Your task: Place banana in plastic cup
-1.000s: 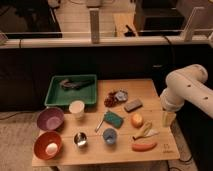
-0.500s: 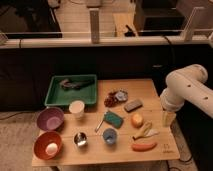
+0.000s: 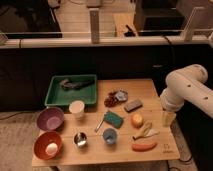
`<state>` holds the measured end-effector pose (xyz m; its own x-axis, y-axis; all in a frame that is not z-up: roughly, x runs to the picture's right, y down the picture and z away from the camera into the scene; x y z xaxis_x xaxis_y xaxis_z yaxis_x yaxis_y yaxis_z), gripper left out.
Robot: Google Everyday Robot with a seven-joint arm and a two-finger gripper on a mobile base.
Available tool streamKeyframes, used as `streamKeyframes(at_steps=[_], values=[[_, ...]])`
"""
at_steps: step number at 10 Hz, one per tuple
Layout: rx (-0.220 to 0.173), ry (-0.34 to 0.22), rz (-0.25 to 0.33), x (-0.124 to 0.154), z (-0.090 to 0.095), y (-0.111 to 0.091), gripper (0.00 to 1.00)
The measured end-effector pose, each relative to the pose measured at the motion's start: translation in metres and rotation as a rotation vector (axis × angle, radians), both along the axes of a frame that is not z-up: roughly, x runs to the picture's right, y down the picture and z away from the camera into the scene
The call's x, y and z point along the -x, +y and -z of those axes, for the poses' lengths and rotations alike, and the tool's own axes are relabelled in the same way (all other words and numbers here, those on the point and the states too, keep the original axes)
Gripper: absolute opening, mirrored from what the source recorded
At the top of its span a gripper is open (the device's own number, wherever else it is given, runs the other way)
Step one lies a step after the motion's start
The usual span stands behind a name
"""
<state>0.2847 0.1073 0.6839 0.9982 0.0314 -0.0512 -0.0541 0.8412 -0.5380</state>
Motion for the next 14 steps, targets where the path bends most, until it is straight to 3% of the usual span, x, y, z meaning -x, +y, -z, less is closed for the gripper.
streamKeyframes(at_steps=[4,6,14], values=[[0.001,-0.003,0.01,0.002,0.0,0.002,0.8],[0.001,-0.035,0.084,0.02,0.001,0.005,0.8],[0.005,-0.087,0.166,0.034,-0.01,0.022,0.8]])
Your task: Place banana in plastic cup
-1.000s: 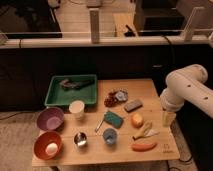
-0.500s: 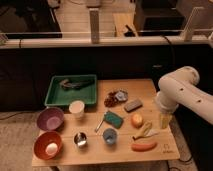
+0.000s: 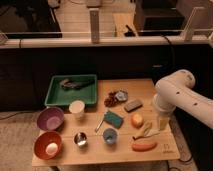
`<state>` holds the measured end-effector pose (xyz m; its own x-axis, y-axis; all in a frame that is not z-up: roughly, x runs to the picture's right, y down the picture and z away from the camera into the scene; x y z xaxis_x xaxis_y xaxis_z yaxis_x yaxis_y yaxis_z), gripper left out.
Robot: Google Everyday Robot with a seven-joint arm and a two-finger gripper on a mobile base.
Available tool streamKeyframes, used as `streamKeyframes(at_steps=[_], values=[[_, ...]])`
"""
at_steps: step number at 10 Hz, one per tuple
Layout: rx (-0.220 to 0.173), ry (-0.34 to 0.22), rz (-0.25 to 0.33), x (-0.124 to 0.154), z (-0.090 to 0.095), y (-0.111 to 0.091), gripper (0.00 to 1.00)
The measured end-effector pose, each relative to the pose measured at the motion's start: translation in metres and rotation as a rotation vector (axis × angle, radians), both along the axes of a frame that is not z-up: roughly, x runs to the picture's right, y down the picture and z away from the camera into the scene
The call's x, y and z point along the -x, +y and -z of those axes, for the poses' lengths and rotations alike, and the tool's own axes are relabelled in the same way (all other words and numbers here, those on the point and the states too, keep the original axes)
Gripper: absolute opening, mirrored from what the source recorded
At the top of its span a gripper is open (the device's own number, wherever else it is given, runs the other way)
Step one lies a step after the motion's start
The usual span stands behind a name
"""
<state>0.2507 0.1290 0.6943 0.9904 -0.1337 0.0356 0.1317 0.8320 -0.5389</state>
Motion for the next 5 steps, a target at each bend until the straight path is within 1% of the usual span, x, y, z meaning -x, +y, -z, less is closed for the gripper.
streamKeyframes(at_steps=[5], values=[[0.009,-0.038,0.029,0.012,-0.017,0.009,0.8]])
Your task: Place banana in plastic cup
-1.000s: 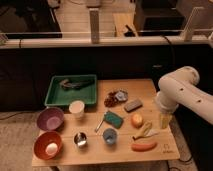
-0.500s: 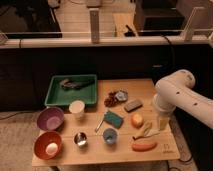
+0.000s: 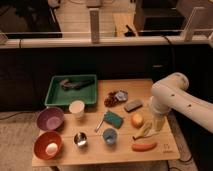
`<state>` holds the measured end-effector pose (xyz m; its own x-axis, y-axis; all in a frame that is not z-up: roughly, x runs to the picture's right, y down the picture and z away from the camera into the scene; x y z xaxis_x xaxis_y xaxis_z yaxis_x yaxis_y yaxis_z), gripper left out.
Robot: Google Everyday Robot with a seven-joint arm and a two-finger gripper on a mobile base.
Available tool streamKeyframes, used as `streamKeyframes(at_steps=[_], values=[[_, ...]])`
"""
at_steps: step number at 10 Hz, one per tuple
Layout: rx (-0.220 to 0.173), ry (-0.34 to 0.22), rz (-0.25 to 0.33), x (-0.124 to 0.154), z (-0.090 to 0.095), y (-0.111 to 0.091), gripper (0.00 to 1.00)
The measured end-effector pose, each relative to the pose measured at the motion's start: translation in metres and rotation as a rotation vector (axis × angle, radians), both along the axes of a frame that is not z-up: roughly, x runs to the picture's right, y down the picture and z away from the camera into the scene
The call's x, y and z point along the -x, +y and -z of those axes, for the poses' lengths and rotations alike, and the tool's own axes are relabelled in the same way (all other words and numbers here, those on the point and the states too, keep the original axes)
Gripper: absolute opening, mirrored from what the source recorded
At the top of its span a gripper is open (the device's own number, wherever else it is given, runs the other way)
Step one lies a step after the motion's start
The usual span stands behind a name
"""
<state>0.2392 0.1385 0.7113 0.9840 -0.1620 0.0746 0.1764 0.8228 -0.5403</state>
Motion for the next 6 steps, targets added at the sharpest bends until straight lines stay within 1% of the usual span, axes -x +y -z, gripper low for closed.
streamKeyframes(at_steps=[6], values=[[0.009,-0.042,-0.002,0.008,-0.019,0.014,0.8]])
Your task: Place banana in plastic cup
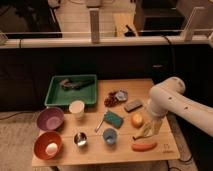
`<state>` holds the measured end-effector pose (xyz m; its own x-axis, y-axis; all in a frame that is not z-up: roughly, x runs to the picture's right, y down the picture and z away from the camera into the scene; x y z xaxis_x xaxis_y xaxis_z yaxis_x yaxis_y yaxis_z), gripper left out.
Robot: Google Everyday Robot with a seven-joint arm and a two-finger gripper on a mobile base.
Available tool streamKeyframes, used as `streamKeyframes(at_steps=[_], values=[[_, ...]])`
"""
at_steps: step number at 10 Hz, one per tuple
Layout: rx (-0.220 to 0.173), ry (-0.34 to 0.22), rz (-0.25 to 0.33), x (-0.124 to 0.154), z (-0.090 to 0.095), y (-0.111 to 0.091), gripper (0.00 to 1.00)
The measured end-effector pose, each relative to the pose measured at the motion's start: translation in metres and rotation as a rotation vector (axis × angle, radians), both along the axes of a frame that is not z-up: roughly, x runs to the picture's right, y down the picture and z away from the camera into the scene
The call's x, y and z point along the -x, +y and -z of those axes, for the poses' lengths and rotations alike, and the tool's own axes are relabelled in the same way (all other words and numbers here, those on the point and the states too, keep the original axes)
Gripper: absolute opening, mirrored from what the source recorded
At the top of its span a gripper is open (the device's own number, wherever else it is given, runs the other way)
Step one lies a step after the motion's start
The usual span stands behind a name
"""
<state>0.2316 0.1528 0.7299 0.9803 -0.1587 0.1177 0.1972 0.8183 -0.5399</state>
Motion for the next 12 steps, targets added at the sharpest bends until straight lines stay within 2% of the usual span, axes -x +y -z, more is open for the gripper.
streamKeyframes(at_steps=[8,12], values=[[0.034,-0.065,-0.038,0.0,-0.046,0.041,0.8],[0.05,-0.089,-0.049,-0.003,-0.063,0.051,0.8]])
